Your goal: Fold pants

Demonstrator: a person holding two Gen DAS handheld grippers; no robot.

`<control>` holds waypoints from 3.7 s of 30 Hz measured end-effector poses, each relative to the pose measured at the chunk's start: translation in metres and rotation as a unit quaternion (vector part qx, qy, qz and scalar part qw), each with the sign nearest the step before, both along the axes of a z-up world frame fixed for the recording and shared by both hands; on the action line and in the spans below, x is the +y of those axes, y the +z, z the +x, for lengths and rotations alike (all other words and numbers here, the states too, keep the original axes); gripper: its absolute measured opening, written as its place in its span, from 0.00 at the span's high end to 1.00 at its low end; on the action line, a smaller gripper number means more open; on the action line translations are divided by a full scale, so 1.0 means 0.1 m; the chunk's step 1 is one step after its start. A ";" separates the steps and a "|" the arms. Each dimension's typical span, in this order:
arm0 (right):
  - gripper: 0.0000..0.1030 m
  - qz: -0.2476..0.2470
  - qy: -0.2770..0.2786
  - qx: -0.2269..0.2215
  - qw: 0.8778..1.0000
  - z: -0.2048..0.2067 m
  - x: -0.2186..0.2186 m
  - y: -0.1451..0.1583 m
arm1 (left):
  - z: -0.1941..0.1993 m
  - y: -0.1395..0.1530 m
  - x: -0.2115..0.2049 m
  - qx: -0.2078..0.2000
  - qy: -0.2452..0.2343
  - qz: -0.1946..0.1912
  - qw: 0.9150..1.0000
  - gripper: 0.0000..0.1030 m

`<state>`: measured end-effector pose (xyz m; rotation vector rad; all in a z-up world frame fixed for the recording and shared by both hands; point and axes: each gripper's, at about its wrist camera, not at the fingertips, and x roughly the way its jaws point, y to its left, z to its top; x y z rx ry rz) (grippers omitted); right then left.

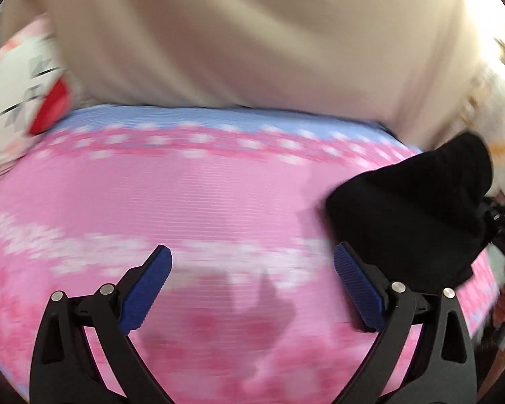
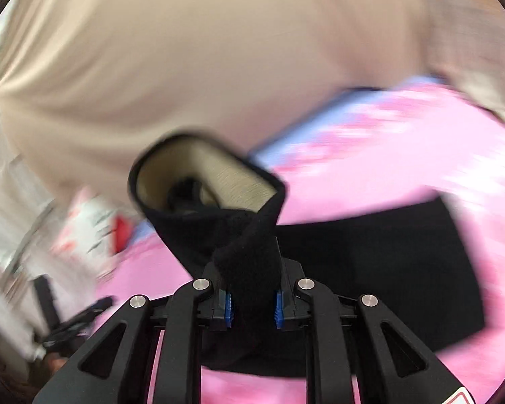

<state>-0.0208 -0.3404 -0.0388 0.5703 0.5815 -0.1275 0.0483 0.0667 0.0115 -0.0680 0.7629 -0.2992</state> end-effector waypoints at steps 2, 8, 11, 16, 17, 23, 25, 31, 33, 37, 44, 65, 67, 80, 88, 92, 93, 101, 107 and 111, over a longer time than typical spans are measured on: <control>0.84 -0.028 -0.048 0.057 0.997 -0.15 -0.31 -0.32 | 0.00 -0.07 -0.41 0.008 -0.030 0.007 0.999 0.08; 0.68 0.043 -0.013 0.046 0.998 -0.27 -0.65 -0.61 | -0.08 -0.31 -1.62 0.023 -0.094 0.062 0.993 0.08; 0.27 0.005 -0.035 0.020 0.999 -0.36 -0.76 -0.34 | -0.14 -0.33 -1.92 0.020 -0.104 0.081 0.991 0.08; 0.26 -0.004 -0.001 -0.016 1.000 -0.30 -0.87 -0.14 | -0.13 -0.33 -2.14 0.021 -0.098 0.095 0.990 0.06; 0.26 0.000 0.011 -0.011 1.000 -0.27 -0.87 -0.16 | -0.12 -0.36 -2.18 0.023 -0.096 0.098 0.990 0.06; 0.96 -0.053 0.040 0.044 0.997 -0.03 -0.62 -0.33 | -0.09 -0.45 -2.24 0.040 -0.089 0.110 0.989 0.06; 0.96 -0.061 0.034 0.021 0.997 -0.15 -0.63 -0.18 | -0.08 -0.45 -2.24 0.040 -0.083 0.112 0.989 0.06; 0.81 -0.062 0.024 0.082 0.994 -0.06 -0.83 -0.53 | -0.03 -0.56 -2.21 0.054 -0.071 0.116 0.989 0.06; 0.64 -0.032 0.020 0.066 0.997 -0.14 -0.87 -0.43 | -0.02 -0.59 -2.20 0.059 -0.069 0.120 0.989 0.06; 0.15 -0.068 -0.017 0.056 0.996 -0.28 -0.89 -0.33 | 0.01 -0.61 -2.13 0.069 -0.063 0.107 0.990 0.05; 0.14 -0.005 0.018 0.087 0.996 -0.16 -0.88 -0.78 | 0.27 -1.00 -1.87 0.185 -0.077 -0.055 0.978 0.04; 0.59 0.005 0.189 0.096 0.977 0.38 0.75 -0.76 | -0.17 -0.29 -0.20 0.093 -0.050 -0.039 0.994 0.47; 0.42 -0.030 0.161 0.118 0.979 0.35 0.79 -0.95 | -0.21 -0.66 -0.04 0.136 -0.027 -0.016 0.990 0.47; 0.85 -0.185 0.177 0.062 0.965 0.69 1.42 -0.18 | -0.24 -0.06 -0.09 -0.015 0.038 0.006 0.999 0.14; 0.93 -0.148 0.089 0.089 0.981 0.82 0.95 -0.42 | 0.12 -0.75 -0.05 0.077 0.083 0.015 0.993 0.12; 0.98 -0.217 0.121 0.130 0.960 0.90 1.15 -0.62 | 0.12 -0.69 -0.16 0.063 0.079 0.045 0.994 0.12; 1.00 -0.232 0.099 0.152 0.956 0.92 1.07 -0.73 | 0.10 -0.67 -0.19 0.056 0.080 0.059 0.993 0.12; 0.92 -0.262 0.128 0.121 0.949 0.35 1.31 -0.57 | -0.12 -0.50 -0.32 0.026 0.073 0.107 0.991 0.12; 0.96 -0.219 0.095 0.111 0.965 0.08 1.10 -0.59 | -0.31 -0.52 -0.45 0.028 0.060 0.126 0.990 0.12; 0.94 -0.236 0.106 0.112 0.959 0.01 1.14 -0.57 | -0.39 -0.57 -0.49 0.036 0.054 0.125 0.990 0.12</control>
